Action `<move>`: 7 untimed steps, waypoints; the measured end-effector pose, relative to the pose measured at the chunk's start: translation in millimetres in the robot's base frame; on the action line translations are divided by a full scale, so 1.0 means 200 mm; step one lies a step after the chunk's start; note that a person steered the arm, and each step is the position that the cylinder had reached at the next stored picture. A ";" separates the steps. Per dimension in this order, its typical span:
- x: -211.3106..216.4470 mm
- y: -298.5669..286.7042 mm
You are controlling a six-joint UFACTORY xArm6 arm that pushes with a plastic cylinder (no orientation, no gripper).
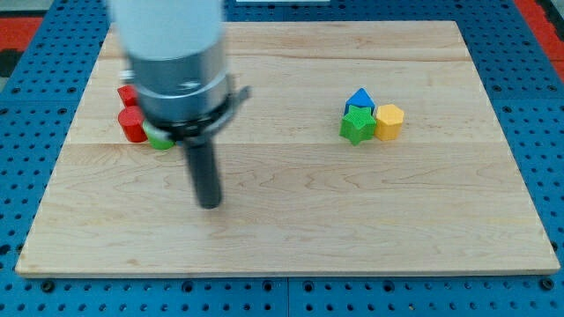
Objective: Move the red circle above to the yellow heart
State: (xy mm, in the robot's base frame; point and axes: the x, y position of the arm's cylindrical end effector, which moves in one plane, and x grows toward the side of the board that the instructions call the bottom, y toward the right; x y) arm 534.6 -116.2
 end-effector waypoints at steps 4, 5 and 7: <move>-0.50 -0.46; -0.66 -0.44; -0.95 -0.44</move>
State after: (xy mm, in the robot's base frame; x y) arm 345.2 -204.0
